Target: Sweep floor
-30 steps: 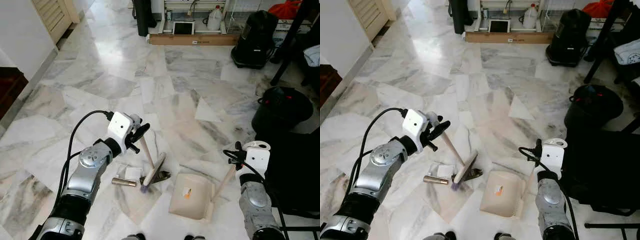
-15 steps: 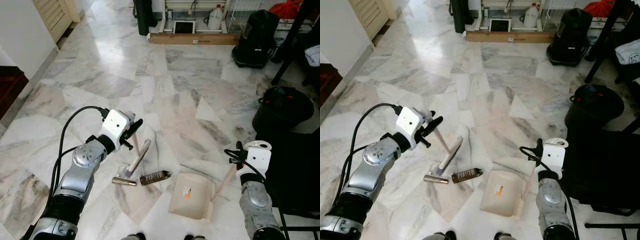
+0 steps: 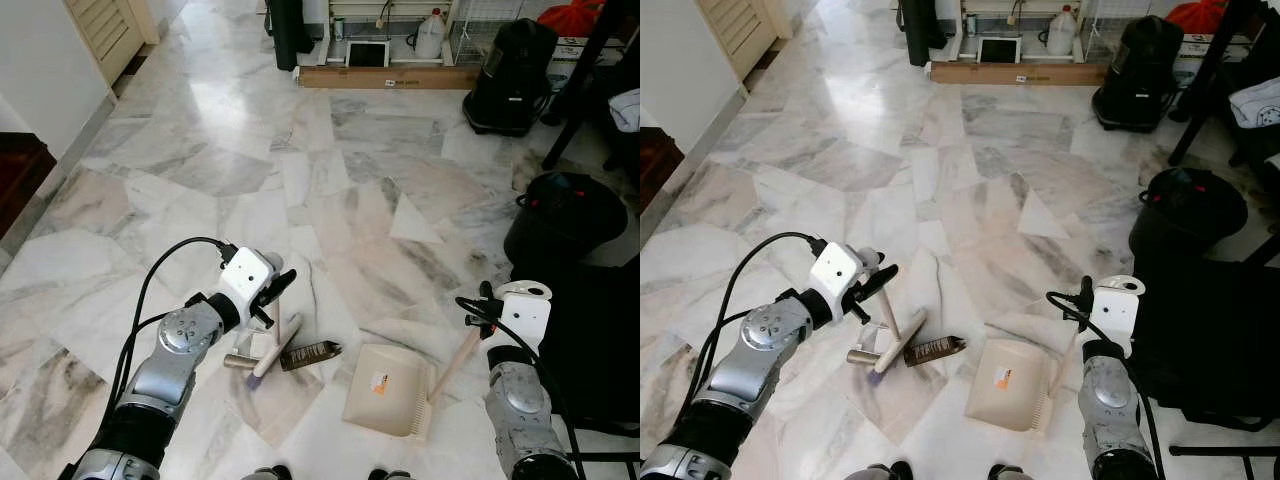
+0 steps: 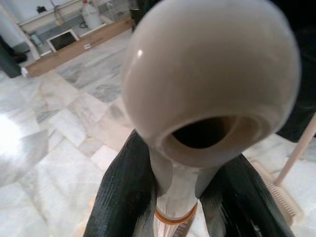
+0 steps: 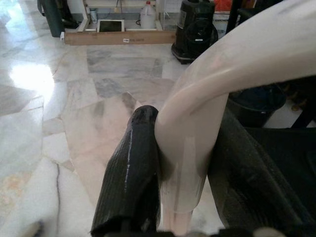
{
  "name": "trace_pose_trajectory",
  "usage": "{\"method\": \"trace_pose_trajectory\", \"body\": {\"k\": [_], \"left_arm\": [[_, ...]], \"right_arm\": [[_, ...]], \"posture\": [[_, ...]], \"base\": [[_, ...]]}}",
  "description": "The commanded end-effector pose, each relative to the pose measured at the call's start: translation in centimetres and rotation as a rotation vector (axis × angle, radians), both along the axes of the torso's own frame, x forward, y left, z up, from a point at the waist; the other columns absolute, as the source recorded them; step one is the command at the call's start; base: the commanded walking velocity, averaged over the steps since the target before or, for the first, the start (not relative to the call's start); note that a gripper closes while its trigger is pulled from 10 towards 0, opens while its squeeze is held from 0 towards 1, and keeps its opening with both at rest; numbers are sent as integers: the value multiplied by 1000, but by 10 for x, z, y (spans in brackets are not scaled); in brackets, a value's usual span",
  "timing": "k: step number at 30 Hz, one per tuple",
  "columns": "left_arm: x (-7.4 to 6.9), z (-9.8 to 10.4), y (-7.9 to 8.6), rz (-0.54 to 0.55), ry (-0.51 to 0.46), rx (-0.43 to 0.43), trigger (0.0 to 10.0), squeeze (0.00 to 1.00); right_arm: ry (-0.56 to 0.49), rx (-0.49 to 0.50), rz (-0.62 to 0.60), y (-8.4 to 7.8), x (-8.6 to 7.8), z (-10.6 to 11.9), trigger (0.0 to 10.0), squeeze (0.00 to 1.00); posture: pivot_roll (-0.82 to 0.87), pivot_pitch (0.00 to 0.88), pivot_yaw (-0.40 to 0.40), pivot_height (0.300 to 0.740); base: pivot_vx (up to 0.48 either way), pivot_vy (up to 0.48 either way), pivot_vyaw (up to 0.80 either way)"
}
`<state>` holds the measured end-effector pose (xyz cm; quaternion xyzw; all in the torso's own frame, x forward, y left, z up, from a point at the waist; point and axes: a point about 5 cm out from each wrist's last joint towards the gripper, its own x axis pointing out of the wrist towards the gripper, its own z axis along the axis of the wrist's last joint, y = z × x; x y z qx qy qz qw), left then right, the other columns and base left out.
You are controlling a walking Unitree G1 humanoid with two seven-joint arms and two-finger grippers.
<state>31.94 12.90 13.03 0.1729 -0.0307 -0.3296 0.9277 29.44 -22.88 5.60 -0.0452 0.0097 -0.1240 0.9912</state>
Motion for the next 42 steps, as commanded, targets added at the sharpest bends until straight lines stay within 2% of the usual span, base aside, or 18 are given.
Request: {"method": "trace_pose_trajectory", "body": {"k": [1, 7, 12, 24, 31, 42], "left_arm": [[2, 7, -5, -23, -22, -4, 10000, 0], [3, 6, -5, -28, -18, -3, 10000, 0], [3, 4, -8, -30, 29, -34, 10000, 0], [2, 7, -13, -36, 42, -64, 10000, 0], [5, 12, -19, -27, 62, -124, 10000, 0], [15, 24, -21, 25, 94, -287, 10000, 0]], "right_arm": [[-22, -3, -7, -2, -1, 3, 10000, 0], [-18, -1, -2, 0, 0, 3, 10000, 0], [-15, 3, -1, 0, 0, 2, 10000, 0], [-14, 6, 3, 1, 1, 2, 10000, 0], [-22, 15, 19, 6, 4, 4, 10000, 0], [-21, 41, 35, 10, 3, 2, 10000, 0]], "posture": [[48, 168, 53, 740], [51, 166, 53, 740], [51, 165, 55, 740], [56, 164, 52, 740], [55, 164, 53, 740], [48, 165, 53, 740]], "base": [[0, 0, 0], [0, 0, 0], [0, 0, 0], [0, 0, 0], [0, 0, 0], [0, 0, 0]]}}
